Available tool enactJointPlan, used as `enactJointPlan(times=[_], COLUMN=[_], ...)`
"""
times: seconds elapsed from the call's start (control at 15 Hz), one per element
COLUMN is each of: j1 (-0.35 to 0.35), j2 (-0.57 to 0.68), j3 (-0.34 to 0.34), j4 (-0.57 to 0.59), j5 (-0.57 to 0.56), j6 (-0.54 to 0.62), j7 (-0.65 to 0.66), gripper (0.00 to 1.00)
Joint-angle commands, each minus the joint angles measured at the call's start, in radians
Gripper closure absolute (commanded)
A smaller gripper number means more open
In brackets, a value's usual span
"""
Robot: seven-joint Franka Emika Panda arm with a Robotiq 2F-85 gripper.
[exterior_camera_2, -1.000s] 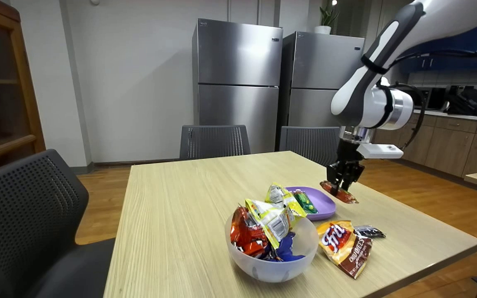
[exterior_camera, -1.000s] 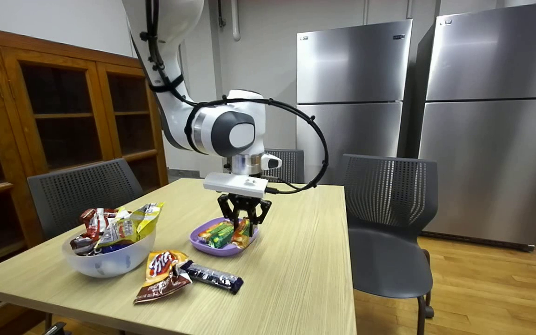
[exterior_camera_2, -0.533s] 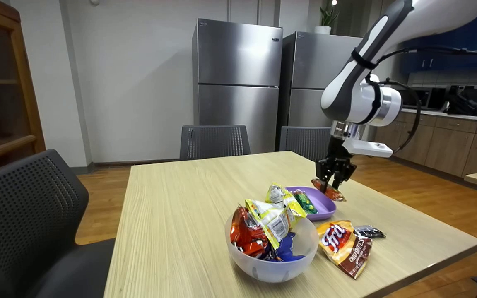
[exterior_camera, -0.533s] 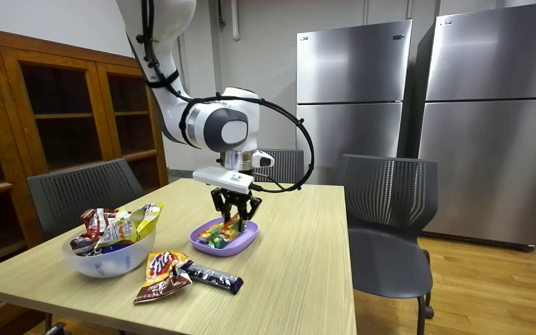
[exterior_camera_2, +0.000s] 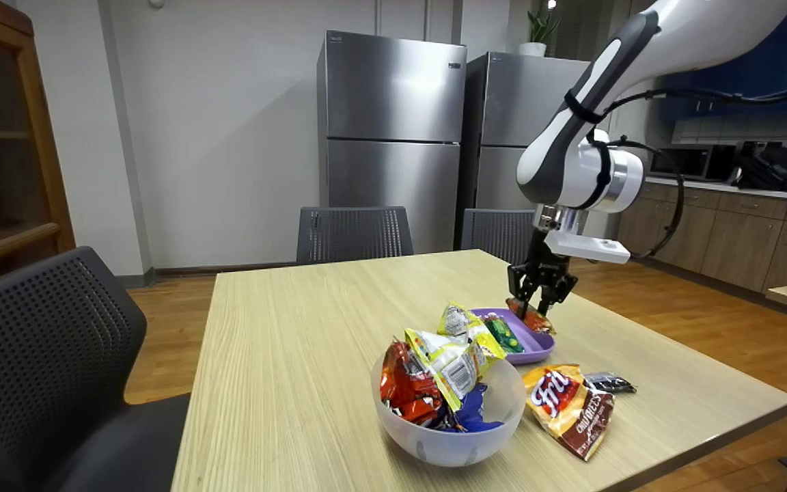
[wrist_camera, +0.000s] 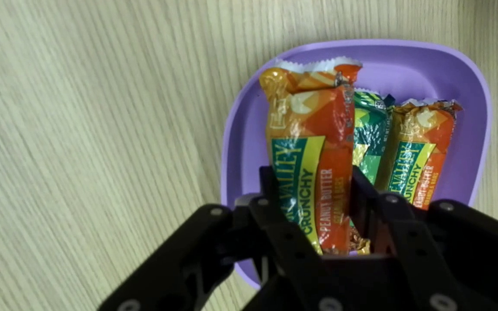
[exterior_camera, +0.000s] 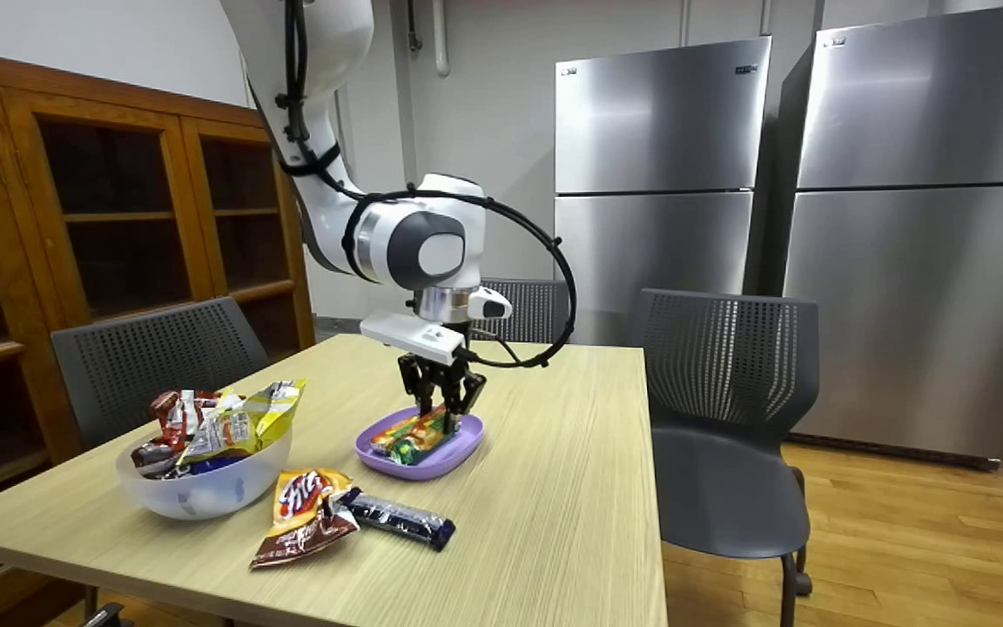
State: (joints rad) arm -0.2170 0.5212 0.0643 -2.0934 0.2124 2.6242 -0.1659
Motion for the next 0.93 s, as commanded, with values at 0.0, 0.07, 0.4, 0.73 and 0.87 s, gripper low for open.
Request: enactJointPlan(times=[0.0,0.07,0.4,0.73,0.87], j1=[0.028,0.028,0.023,0.004,0.009], j2=[0.043,0.053,0.072,0.015,-0.001], j3=[-0.025,-0.025,-0.020,-0.007,-0.016], j4=[0.064,0.071,0.083,0.030,0.020], j5=[0.002,0.003,-0.003,0.008,-0.007], j6=[-0.047,-0.046,-0.048,-0.027,-0.026], j7=[0.061,0.061,0.047,0.011,0.004], gripper=[0.83,0.83,0.32,0.01,0.00])
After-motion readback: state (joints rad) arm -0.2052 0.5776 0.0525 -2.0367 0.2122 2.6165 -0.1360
